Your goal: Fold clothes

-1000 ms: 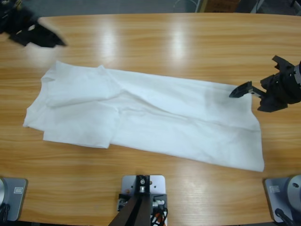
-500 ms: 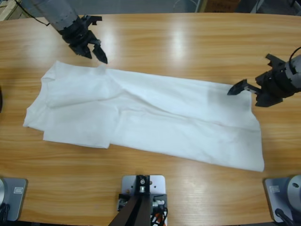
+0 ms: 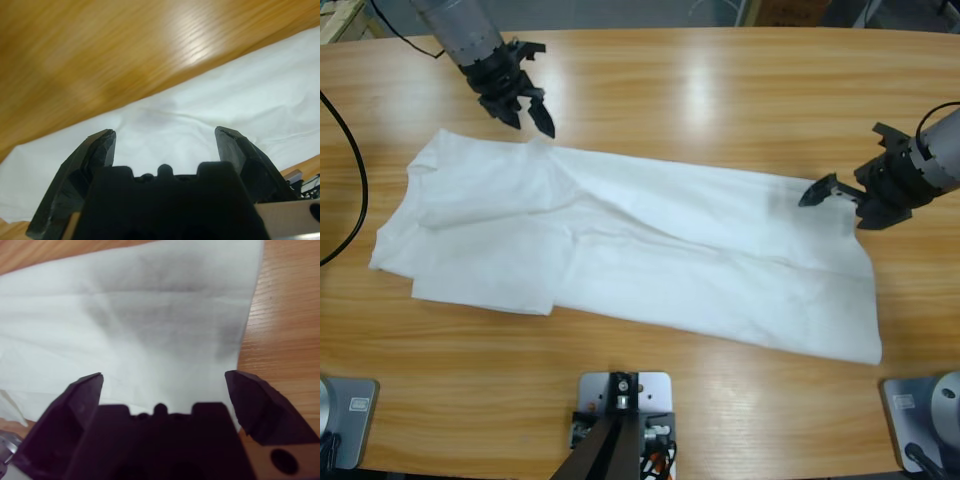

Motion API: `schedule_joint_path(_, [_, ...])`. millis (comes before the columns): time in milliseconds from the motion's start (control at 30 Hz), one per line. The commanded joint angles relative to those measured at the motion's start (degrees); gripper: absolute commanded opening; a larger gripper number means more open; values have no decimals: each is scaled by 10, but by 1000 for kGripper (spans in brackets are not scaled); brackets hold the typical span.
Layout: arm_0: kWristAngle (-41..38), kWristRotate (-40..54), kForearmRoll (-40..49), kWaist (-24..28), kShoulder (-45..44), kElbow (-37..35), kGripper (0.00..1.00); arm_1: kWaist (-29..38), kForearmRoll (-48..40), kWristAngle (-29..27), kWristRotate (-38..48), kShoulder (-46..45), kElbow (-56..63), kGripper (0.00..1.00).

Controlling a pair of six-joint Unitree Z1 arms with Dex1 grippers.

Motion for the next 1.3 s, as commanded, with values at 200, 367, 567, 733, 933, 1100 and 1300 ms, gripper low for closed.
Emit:
schedule_joint_path(200, [-17, -11, -10, 1, 55, 40, 770, -5, -7, 1, -5, 20, 6, 1000])
schedule_joint_path(367, [-16, -9, -37, 1, 53, 61, 770, -6, -9, 1, -5, 27, 9, 1000])
schedule_joint_path(567, [-17, -7, -43, 1, 51, 61, 731, -7, -9, 2, -5, 25, 7, 1000])
schedule_joint_path(733, [-16, 5, -45, -1, 52, 64, 541, -7, -8, 2, -5, 24, 9, 1000])
schedule_joint_path(933, [-10, 18, -47, -1, 44, 68, 0, -7, -9, 2, -5, 23, 10, 1000])
schedule_joint_path(1100, [-3, 31, -49, -3, 36, 89, 0, -7, -9, 2, -5, 26, 10, 1000])
schedule_joint_path(1300, [2, 40, -79, -16, 10, 91, 0, -7, -9, 2, -5, 28, 15, 1000])
